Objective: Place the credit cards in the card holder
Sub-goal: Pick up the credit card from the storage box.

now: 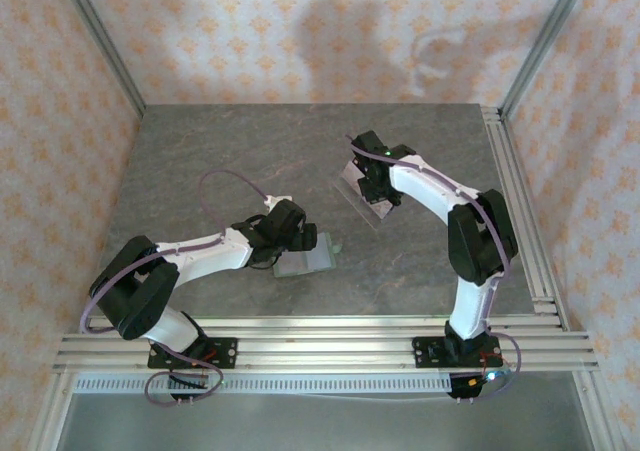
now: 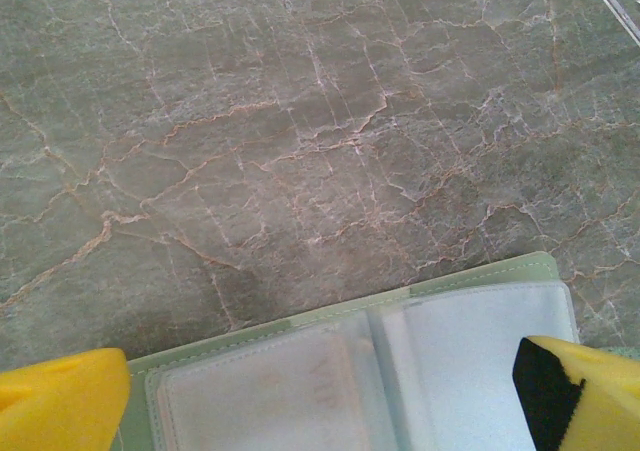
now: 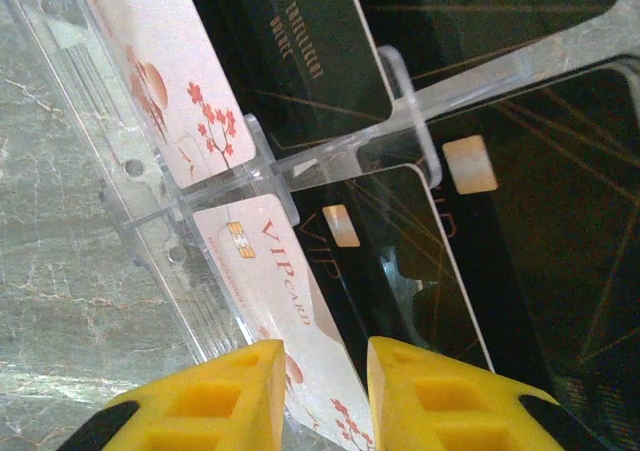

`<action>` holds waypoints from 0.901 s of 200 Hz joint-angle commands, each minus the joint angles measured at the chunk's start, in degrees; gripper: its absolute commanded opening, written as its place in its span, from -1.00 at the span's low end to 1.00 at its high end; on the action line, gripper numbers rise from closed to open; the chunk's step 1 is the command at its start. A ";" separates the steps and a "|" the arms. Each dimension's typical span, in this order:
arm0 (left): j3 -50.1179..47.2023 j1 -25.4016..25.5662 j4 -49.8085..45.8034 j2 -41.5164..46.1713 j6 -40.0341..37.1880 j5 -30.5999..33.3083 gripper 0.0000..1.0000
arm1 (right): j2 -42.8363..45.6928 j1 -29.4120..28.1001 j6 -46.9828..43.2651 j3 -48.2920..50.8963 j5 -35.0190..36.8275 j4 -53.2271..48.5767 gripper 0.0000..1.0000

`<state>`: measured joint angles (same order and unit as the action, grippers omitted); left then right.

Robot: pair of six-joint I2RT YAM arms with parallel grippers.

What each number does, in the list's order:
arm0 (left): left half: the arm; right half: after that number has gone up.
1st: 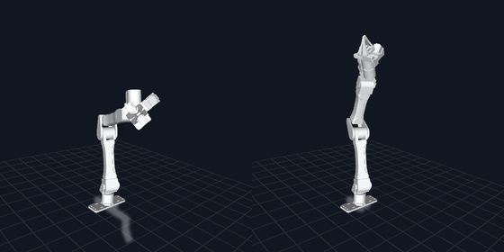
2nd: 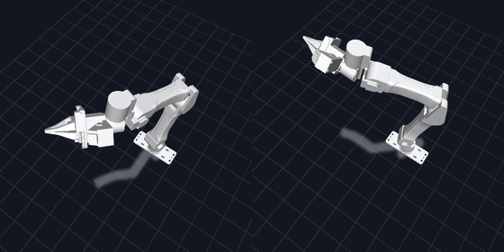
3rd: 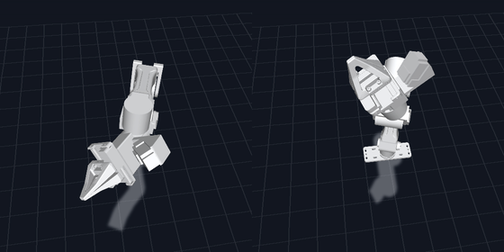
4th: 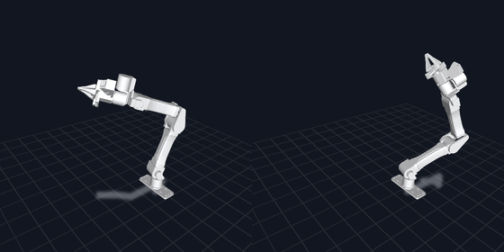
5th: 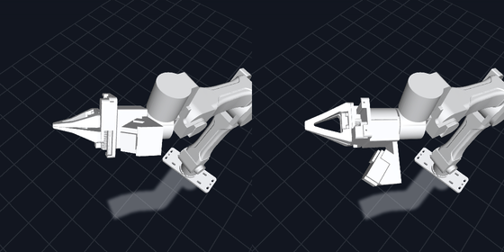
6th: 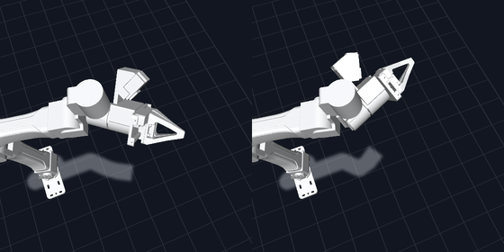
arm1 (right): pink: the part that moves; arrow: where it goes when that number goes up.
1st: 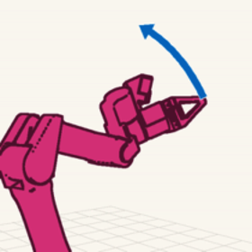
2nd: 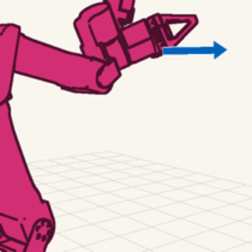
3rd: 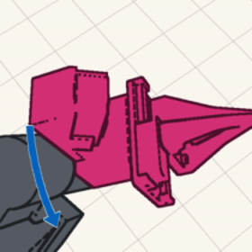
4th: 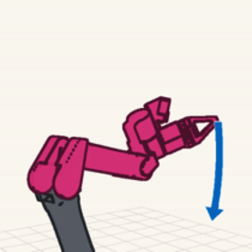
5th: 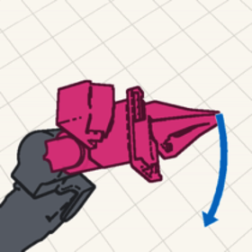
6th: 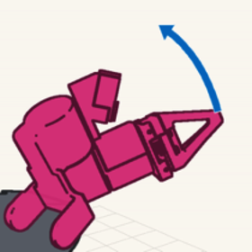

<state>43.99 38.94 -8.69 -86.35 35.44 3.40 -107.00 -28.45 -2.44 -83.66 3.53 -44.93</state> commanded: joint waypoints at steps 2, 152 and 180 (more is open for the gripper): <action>0.62 -0.62 -0.39 0.92 -0.72 1.08 1.00 | -0.81 0.07 0.75 0.90 -0.76 0.02 -0.45; 1.21 -0.62 -0.80 0.92 -0.81 1.21 1.00 | 3.63 0.13 1.99 2.22 -10.04 0.34 -0.55; 1.22 -0.62 -0.83 0.99 -0.81 1.28 1.00 | 4.43 0.10 2.41 3.23 -11.50 1.22 -0.55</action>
<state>43.99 38.83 -8.69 -86.35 35.46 3.40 -104.95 -28.29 -1.13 -81.71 -5.91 -44.18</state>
